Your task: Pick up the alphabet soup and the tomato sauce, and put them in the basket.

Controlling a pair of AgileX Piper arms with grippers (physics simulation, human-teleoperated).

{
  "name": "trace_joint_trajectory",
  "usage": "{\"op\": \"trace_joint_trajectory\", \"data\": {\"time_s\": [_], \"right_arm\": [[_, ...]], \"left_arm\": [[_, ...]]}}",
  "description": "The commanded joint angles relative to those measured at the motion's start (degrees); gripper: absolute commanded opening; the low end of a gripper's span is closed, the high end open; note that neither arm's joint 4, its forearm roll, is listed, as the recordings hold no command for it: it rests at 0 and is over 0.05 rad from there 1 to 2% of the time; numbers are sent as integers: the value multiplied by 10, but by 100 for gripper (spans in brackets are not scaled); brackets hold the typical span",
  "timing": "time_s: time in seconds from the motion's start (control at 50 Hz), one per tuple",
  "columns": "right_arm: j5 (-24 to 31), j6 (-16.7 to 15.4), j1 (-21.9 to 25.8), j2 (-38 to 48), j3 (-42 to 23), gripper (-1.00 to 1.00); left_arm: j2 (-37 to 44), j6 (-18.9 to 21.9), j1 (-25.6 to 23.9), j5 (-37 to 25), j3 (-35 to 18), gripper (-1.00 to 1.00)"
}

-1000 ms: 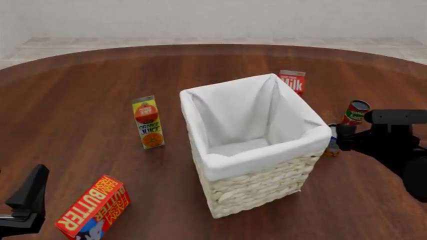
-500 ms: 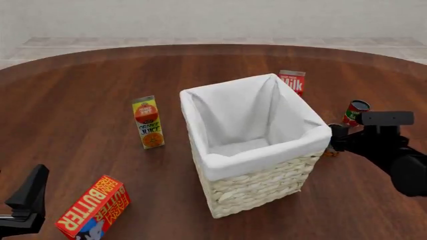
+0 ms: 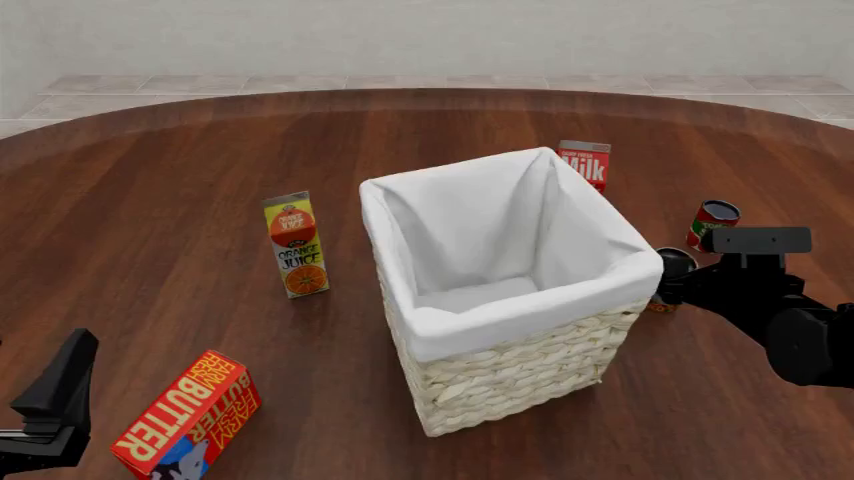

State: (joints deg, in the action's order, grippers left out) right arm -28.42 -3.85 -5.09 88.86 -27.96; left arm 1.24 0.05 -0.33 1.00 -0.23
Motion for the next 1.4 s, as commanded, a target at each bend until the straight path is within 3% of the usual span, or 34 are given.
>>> {"op": "trace_joint_trajectory", "data": {"time_s": [0.02, 1.4], "right_arm": [[-16, 2, -1, 24, -5, 100], [-57, -5, -3, 138, -53, 100]], "left_arm": [[0, 0, 0, 0, 0, 100], [0, 0, 0, 0, 0, 100]]}}
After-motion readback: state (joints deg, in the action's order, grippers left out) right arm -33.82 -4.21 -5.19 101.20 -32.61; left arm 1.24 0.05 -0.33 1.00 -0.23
